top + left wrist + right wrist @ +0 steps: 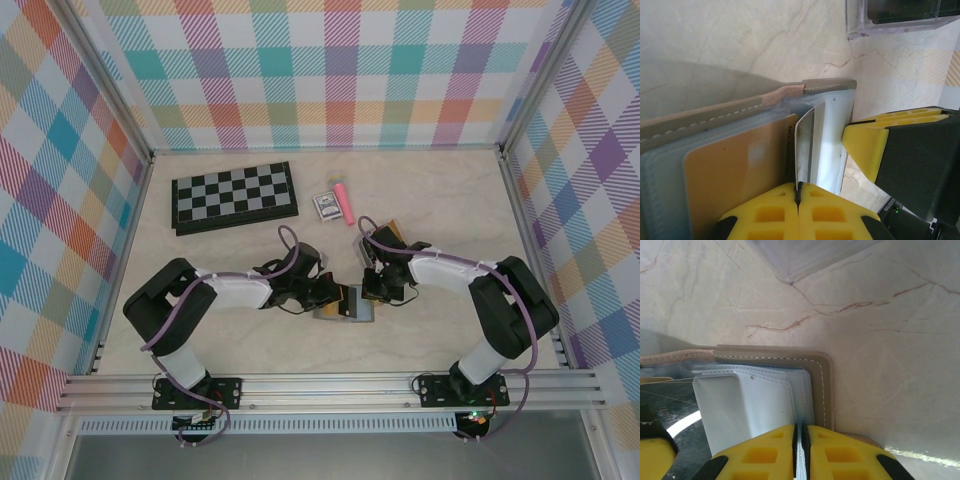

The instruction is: Put the credit cards into the card holder

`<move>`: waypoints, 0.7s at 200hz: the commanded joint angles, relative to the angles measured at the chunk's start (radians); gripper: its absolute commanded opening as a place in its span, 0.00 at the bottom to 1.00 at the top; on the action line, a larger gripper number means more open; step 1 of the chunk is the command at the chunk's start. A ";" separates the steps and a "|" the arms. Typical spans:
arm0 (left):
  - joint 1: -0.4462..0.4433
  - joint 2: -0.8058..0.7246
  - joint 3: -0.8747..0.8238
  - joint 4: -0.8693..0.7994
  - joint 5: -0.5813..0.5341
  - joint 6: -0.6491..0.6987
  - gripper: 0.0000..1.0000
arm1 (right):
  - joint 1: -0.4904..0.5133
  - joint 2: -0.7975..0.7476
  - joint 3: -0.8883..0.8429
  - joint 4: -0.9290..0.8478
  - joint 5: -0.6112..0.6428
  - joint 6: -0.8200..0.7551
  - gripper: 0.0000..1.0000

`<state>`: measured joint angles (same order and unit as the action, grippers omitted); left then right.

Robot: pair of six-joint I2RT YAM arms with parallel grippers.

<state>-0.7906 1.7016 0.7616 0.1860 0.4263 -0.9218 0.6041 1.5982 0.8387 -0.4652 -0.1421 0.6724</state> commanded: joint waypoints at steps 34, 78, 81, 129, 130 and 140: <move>-0.024 0.070 0.087 -0.080 0.016 0.056 0.09 | 0.006 -0.017 -0.005 -0.011 0.027 0.018 0.15; -0.027 0.033 0.099 -0.195 -0.048 0.110 0.20 | 0.006 -0.094 0.002 -0.098 0.131 0.039 0.18; -0.027 0.031 0.099 -0.199 -0.051 0.111 0.20 | 0.006 -0.096 0.001 -0.100 0.133 0.039 0.19; -0.030 0.048 0.117 -0.192 -0.035 0.122 0.09 | 0.006 -0.063 -0.029 -0.063 0.087 0.038 0.17; -0.031 0.048 0.117 -0.192 -0.035 0.122 0.09 | 0.006 -0.062 -0.030 -0.062 0.085 0.038 0.17; -0.035 0.054 0.125 -0.193 -0.034 0.124 0.07 | 0.006 -0.049 -0.031 -0.046 0.068 0.038 0.15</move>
<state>-0.8085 1.7504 0.8551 0.0280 0.3996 -0.8177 0.6044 1.5181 0.8253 -0.5236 -0.0406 0.6991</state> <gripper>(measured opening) 0.094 0.166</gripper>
